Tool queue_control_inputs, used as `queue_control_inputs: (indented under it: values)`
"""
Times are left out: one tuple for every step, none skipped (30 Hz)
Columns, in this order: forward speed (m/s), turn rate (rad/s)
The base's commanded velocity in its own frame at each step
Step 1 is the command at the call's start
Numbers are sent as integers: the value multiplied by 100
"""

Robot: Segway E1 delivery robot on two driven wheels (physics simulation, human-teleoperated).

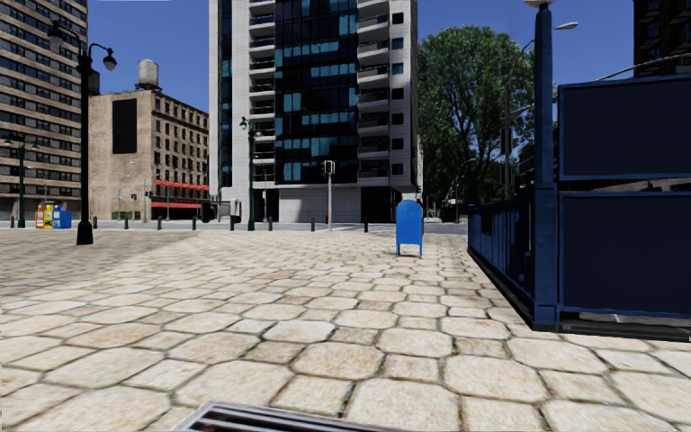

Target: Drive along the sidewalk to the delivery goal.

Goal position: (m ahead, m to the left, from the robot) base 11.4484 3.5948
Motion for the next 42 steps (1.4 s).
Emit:
queue_control_inputs:
  values:
    - [200, 0]
    - [200, 0]
    - [200, 0]
    - [200, 0]
    - [200, 0]
    - [200, 0]
    - [200, 0]
    - [200, 0]
    - [200, 0]
    - [200, 0]
    - [200, 3]
    - [200, 19]
    - [200, 19]
    - [200, 30]
    - [200, 33]
    - [200, 34]
    - [200, 34]
    - [200, 34]
    - [200, 34]
    - [200, 34]
    - [200, 34]
    - [200, 34]
    - [200, 34]
    - [200, 34]
    - [200, 34]
    - [200, 34]
    - [200, 34]
    - [200, 34]
    - [200, 31]
    - [200, 25]
    - [200, 21]
    - [200, 20]
    - [200, 20]
    - [200, 20]
    - [200, 20]
    - [200, 17]
    - [200, 12]
    - [200, 8]
    - [200, 0]
    - [200, 0]
    - [200, 4]
    - [200, 8]
